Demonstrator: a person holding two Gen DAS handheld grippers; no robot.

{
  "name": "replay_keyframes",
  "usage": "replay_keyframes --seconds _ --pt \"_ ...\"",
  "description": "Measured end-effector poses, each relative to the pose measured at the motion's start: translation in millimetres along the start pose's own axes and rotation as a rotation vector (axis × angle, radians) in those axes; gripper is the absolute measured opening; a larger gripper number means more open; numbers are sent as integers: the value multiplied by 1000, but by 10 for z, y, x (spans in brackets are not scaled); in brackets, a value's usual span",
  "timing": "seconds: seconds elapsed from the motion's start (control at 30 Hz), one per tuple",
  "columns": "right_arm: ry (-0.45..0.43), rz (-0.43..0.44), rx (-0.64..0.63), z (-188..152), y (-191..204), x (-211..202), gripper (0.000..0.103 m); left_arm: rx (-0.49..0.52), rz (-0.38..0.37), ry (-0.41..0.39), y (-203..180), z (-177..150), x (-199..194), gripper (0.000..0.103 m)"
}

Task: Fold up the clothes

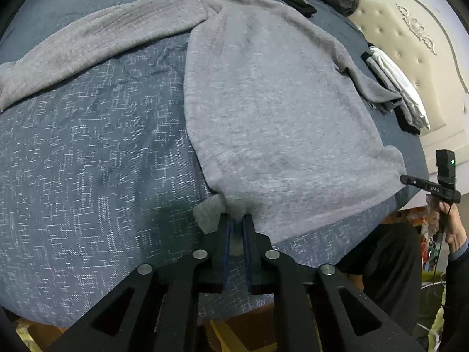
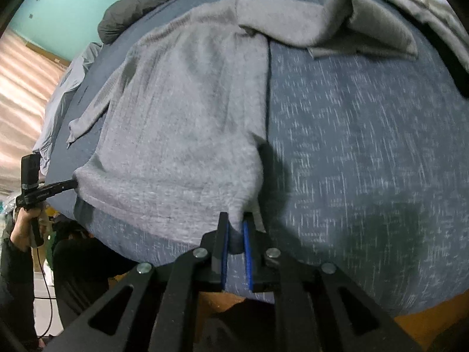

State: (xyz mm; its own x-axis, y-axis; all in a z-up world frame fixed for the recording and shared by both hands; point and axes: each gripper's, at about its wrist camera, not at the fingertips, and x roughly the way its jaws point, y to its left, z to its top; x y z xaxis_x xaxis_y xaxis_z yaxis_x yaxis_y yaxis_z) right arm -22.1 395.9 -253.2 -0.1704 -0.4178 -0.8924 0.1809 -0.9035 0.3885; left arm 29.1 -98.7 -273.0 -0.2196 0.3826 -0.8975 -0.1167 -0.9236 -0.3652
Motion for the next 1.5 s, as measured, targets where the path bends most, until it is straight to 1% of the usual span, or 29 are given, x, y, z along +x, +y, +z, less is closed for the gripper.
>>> replay_keyframes --seconds 0.03,0.07,0.1,0.13,0.17,0.27,0.4,0.53,0.67,0.73,0.8,0.93,1.03,1.07,1.2,1.3,1.37,1.4,1.5 --pt "10 -3 7 -8 -21 15 15 -1 -3 -6 4 -5 -24 16" --pt "9 -14 13 -9 -42 10 17 0 -5 -15 15 -12 -60 20" --pt "8 -25 19 -10 -63 5 21 2 -8 -24 27 -20 -96 27" --pt "-3 -18 26 -16 -76 -26 22 4 -10 -27 40 -21 -122 34" --pt "-14 -12 33 -22 -89 -57 22 1 -14 -31 63 -29 -159 36" --pt "-52 -2 34 20 -80 -159 22 -12 -24 -33 134 -12 -208 36" --pt "-108 7 22 115 -37 -300 25 -46 -20 -70 235 53 -324 36" --pt "-163 15 10 210 7 -441 29 -54 -14 -110 217 220 -426 36" --pt "-215 25 -11 365 78 -514 30 -32 -7 -153 175 484 -544 38" --pt "-225 25 -14 548 98 -494 31 -26 -7 -172 128 657 -570 41" --pt "-235 26 -17 731 119 -473 32 -25 -13 -189 113 881 -585 41" --pt "-255 26 -23 1097 160 -432 34 -14 -6 -200 115 1329 -539 43" --pt "-261 18 -31 1435 168 -340 34 -19 -6 -216 162 1766 -431 46" --pt "-262 13 -34 1558 168 -299 34 -22 -6 -217 190 1841 -396 47" --pt "-264 -4 -45 2049 165 -137 34 -17 8 -210 262 2389 -191 47" --pt "-266 -17 -54 2417 163 -15 34 -9 23 -202 312 2777 -28 51" --pt "-265 -21 -67 2656 174 83 43 -3 32 -197 348 3031 81 52" --pt "-264 -21 -76 2773 185 141 50 0 33 -196 362 3155 138 52" --pt "-261 -21 -105 3124 217 312 51 10 35 -192 400 3481 293 53"
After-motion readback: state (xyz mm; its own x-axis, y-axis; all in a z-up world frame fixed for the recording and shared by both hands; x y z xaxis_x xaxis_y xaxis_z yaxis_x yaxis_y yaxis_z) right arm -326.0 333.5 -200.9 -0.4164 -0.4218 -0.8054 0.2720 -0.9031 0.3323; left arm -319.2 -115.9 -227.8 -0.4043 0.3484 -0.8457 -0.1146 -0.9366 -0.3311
